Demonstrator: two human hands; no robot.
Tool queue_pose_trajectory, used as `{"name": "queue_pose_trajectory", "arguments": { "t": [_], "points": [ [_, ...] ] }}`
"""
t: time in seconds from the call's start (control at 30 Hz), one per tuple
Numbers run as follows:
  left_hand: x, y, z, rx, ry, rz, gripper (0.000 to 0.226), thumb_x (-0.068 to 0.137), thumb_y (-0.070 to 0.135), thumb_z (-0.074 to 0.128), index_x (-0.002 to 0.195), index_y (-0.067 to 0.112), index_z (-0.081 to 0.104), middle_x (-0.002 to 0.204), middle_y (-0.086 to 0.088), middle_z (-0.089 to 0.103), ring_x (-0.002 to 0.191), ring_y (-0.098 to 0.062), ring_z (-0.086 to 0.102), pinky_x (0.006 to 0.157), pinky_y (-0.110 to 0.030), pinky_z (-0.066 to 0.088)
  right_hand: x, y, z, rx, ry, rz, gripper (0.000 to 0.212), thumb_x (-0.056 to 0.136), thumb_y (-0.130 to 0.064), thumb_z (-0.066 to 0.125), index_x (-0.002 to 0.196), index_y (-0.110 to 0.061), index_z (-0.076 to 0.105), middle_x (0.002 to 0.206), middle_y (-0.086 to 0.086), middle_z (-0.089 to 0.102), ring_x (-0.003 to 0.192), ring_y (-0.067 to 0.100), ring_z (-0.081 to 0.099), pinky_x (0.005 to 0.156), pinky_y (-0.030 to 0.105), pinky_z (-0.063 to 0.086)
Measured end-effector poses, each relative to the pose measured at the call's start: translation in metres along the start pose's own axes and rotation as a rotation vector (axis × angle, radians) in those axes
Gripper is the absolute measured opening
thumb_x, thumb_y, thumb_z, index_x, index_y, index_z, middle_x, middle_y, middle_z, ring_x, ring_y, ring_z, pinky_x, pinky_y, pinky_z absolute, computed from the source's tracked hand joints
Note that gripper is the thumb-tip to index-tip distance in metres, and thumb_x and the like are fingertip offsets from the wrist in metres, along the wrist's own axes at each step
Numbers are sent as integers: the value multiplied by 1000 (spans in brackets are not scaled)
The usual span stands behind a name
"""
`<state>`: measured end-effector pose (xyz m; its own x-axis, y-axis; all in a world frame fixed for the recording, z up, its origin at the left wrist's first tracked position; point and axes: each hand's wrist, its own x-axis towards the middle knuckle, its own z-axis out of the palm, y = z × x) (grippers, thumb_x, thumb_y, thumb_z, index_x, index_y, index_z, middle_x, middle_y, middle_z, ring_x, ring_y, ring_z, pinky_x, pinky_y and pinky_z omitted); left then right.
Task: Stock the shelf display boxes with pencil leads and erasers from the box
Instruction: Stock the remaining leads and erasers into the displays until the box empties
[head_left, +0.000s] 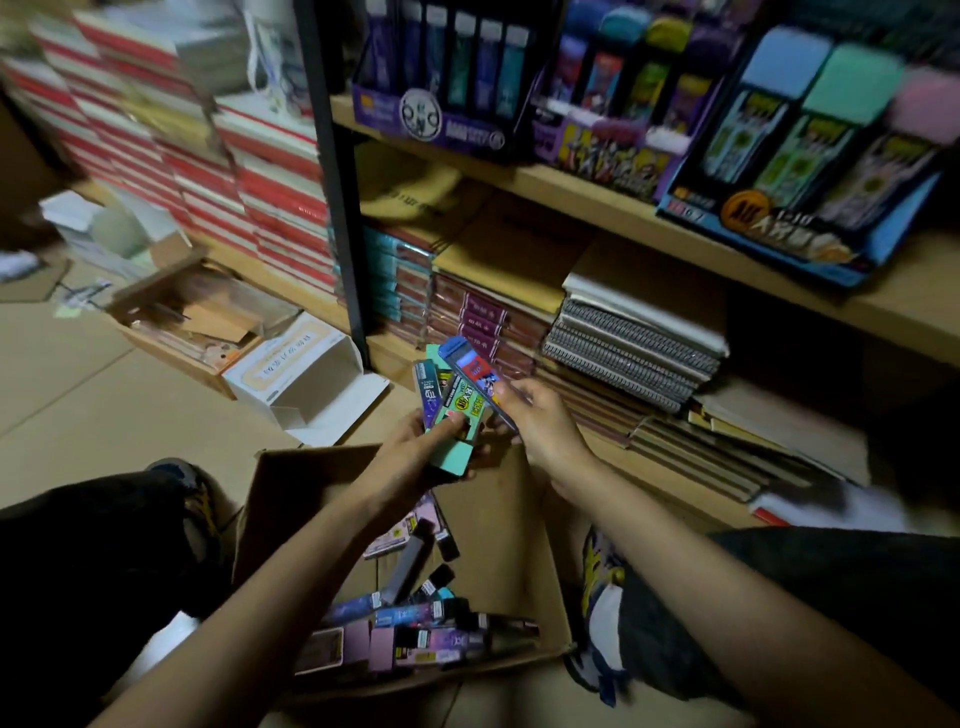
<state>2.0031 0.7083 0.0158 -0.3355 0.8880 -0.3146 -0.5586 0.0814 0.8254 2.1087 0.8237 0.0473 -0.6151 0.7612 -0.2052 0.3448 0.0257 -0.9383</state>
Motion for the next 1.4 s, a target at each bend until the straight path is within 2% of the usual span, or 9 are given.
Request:
{"name": "queue_pose_trajectory", "arguments": {
  "t": [0.23,0.37,0.53,0.67,0.8,0.87,1.03,1.2,1.4],
  "points": [
    [-1,56,37,73,67,184,35,85,23,60,118,12,53,101,-10,70,88,-22,68,63,-28,58,-17,-58,-35,-167,-76,-155,6,91,-20,60,86,-21,57,77,-4,59,75,13,59,64,22,46],
    [2,85,54,122,-7,232,39,82,25,62,117,8,57,96,-8,71,80,-15,70,60,-26,56,-20,-90,-48,-162,-180,-173,14,91,-16,60,100,-17,50,87,9,67,90,27,67,80,39,53],
    [12,117,65,184,-86,233,44,82,29,65,120,10,56,107,-12,71,92,-23,70,69,-32,56,-14,-130,-70,-27,-155,-198,13,93,-24,57,86,-13,55,76,-3,67,64,2,64,51,13,46],
    [16,139,76,202,-125,276,39,78,27,66,114,14,59,101,-10,73,89,-24,72,63,-28,57,1,-151,-78,-79,-162,-225,8,91,-14,60,96,-13,55,92,8,62,80,15,60,57,19,46],
    [19,158,80,188,-88,323,36,76,24,63,110,16,59,95,-8,75,80,-21,72,57,-28,57,14,-171,-87,-74,-219,-298,33,88,1,59,116,-15,49,91,5,58,79,16,61,59,23,52],
    [20,166,76,173,-39,351,40,75,25,64,114,16,56,94,-6,75,79,-21,72,56,-29,57,22,-187,-95,-55,-167,-369,45,87,4,59,122,-20,45,90,4,56,76,17,62,57,24,53],
    [23,179,65,112,102,386,38,77,28,63,113,15,56,92,-12,73,64,-14,70,44,-21,50,57,-240,-118,-135,172,-576,33,86,-3,64,91,-32,48,90,0,58,78,20,65,59,24,55],
    [20,191,59,102,161,422,41,75,32,63,111,14,55,97,-16,69,55,-9,66,40,-17,46,101,-266,-119,-450,496,-744,22,85,-16,69,93,-22,49,80,-10,58,68,1,59,57,25,51],
    [17,195,53,88,178,432,40,78,30,63,114,12,56,100,-18,69,56,-10,66,42,-17,46,137,-257,-110,-758,512,-679,24,85,-23,68,101,-22,50,96,8,57,80,24,56,67,37,48]
  ]
}}
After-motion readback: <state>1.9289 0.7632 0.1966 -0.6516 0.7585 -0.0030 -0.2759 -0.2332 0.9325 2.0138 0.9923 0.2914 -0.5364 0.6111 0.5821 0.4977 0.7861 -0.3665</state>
